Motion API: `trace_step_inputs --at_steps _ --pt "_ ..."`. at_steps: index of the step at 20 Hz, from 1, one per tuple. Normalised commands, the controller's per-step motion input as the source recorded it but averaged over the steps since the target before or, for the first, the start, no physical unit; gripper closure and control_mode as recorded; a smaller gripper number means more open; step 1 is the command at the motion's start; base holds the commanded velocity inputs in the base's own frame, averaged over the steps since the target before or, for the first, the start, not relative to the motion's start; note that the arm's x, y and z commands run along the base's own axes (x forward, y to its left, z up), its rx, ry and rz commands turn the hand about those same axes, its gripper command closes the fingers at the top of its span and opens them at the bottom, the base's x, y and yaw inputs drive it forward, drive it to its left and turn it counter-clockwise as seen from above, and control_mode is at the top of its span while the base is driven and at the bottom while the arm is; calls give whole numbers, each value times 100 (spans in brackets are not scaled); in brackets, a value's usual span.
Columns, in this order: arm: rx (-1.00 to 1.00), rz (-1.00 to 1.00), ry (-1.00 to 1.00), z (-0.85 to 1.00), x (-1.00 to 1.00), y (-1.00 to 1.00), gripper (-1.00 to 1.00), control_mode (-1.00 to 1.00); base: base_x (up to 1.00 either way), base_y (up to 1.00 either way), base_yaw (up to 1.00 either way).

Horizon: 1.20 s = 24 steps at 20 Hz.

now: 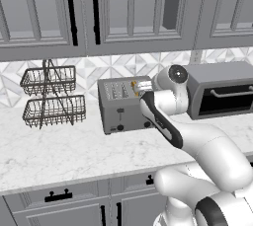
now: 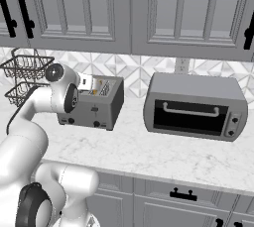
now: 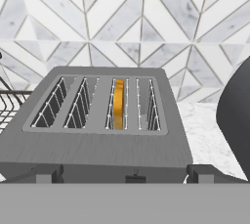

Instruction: Start the toaster. Once the lever pops up, take the bread to the plate on the dining counter.

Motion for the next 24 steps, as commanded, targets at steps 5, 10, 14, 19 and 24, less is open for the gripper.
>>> trace_step_inputs --at_steps 5,10,14,19,24 --pt "0 0 0 0 0 0 -100 -100 0 0 0" --pt "0 0 0 0 0 0 -100 -100 0 0 0" --pt "0 0 0 0 0 0 -100 -100 0 0 0" --pt "0 0 0 0 2 3 -100 -100 0 0 0" --pt "-2 0 9 0 9 4 -100 -100 0 0 0"
